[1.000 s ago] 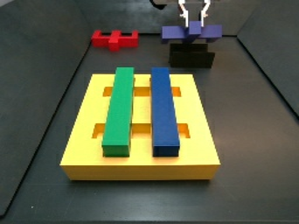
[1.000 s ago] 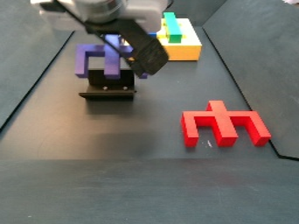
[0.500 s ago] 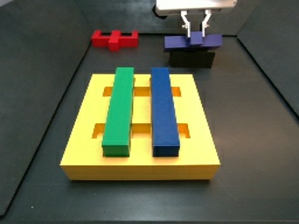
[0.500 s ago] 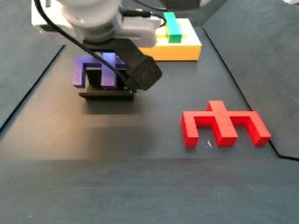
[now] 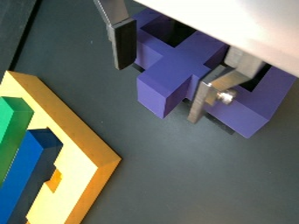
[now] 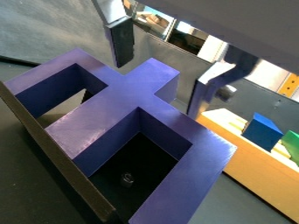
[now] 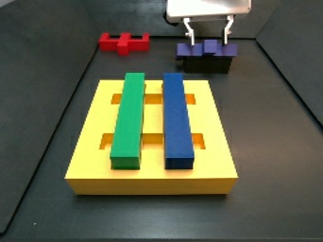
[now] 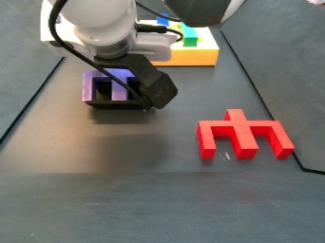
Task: Pick up the purple object. Move up. Place the purple object on the fixture. Regrasp the purple object. Move to above the board. Insert the purple object.
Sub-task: Regrasp the purple object.
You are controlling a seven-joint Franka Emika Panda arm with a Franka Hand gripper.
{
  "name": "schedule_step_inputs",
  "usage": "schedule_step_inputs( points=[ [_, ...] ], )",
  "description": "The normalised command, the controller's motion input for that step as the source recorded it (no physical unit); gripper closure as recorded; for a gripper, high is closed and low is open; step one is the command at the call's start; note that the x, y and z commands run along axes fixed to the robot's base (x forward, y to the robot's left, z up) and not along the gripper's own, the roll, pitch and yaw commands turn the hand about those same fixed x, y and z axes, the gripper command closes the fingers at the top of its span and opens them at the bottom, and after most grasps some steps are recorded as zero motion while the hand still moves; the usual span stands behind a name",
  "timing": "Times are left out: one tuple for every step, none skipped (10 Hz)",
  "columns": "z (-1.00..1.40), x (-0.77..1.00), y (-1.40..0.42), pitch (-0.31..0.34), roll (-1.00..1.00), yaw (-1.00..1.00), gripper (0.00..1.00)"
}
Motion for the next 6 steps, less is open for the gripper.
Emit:
schedule_step_inputs(
  points=[
    [0.27, 0.0, -0.12, -0.071, 1.0, 0.12, 0.0],
    [0.19, -0.02, -0.09, -0.031, 1.0, 0.11, 0.0],
    [0.15, -0.06, -0.09, 0.0, 1.0, 0.11, 0.0],
    [0.11, -0.13, -0.13, 0.0, 1.0, 0.1, 0.0],
    [0.09, -0.16, -0.18, 0.0, 1.0, 0.11, 0.0],
    [0.04, -0.23, -0.17, 0.006, 1.0, 0.09, 0.0]
  ],
)
